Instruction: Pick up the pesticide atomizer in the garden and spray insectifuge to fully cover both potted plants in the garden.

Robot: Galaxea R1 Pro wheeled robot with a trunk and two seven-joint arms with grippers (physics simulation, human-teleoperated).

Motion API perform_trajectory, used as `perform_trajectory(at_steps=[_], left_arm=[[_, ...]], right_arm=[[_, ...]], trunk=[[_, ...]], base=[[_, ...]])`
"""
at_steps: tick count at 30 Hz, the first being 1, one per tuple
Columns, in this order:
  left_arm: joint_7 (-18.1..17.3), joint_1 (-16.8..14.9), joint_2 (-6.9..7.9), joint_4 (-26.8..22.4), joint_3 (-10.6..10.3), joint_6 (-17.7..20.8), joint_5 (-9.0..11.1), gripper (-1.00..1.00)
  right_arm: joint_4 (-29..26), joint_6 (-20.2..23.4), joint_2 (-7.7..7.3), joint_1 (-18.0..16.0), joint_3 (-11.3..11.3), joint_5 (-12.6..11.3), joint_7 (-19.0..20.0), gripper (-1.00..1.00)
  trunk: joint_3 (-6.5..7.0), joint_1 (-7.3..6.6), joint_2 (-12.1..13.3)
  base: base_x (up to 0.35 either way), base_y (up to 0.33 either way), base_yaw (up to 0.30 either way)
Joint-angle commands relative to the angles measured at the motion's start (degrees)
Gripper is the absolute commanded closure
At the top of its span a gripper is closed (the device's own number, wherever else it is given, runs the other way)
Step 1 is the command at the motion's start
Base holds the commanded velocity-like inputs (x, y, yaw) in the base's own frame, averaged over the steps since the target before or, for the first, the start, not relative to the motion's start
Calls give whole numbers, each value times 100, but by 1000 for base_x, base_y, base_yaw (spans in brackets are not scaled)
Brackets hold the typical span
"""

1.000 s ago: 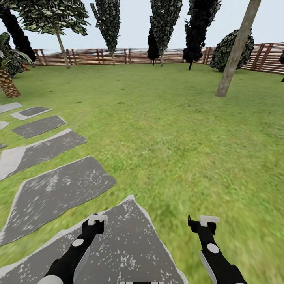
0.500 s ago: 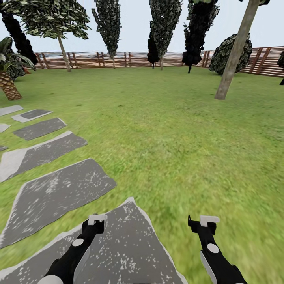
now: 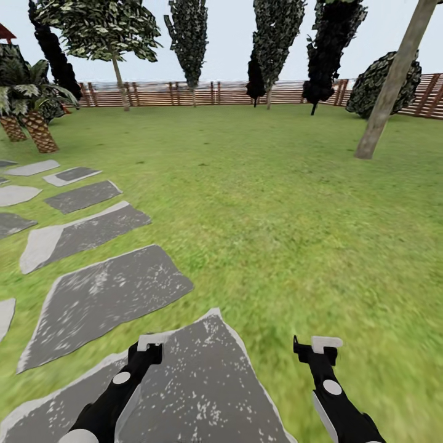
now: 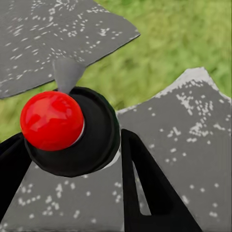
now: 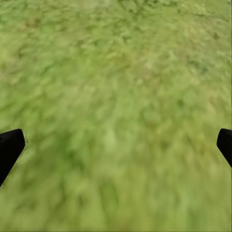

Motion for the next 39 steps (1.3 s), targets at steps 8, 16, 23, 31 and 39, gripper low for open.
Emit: perform_trajectory(at_steps=[8, 16, 23, 31, 39], left_arm=[[9, -4, 0, 14, 3, -19, -8, 100], [8, -4, 6, 15, 6, -19, -9, 100], [7, -4, 9, 15, 3, -19, -8, 100], [8, -4, 2, 15, 0, -19, -11, 100], [8, -4, 8, 12, -1, -19, -11, 100]], right_arm=[[3, -9, 1, -1, -8, 45, -20, -100], [0, -9, 1, -1, -8, 45, -20, -100], [-4, -9, 1, -1, -7, 45, -20, -100], [-5, -9, 1, -1, -7, 45, -20, -100], [-5, -9, 1, -1, -8, 45, -20, -100]], trunk=[[21, -1, -2], [46, -1, -2], [69, -1, -2], [95, -1, -2], [121, -1, -2]], base=[[0, 0, 277], [0, 0, 277], [0, 0, 276], [0, 0, 276], [38, 5, 276]])
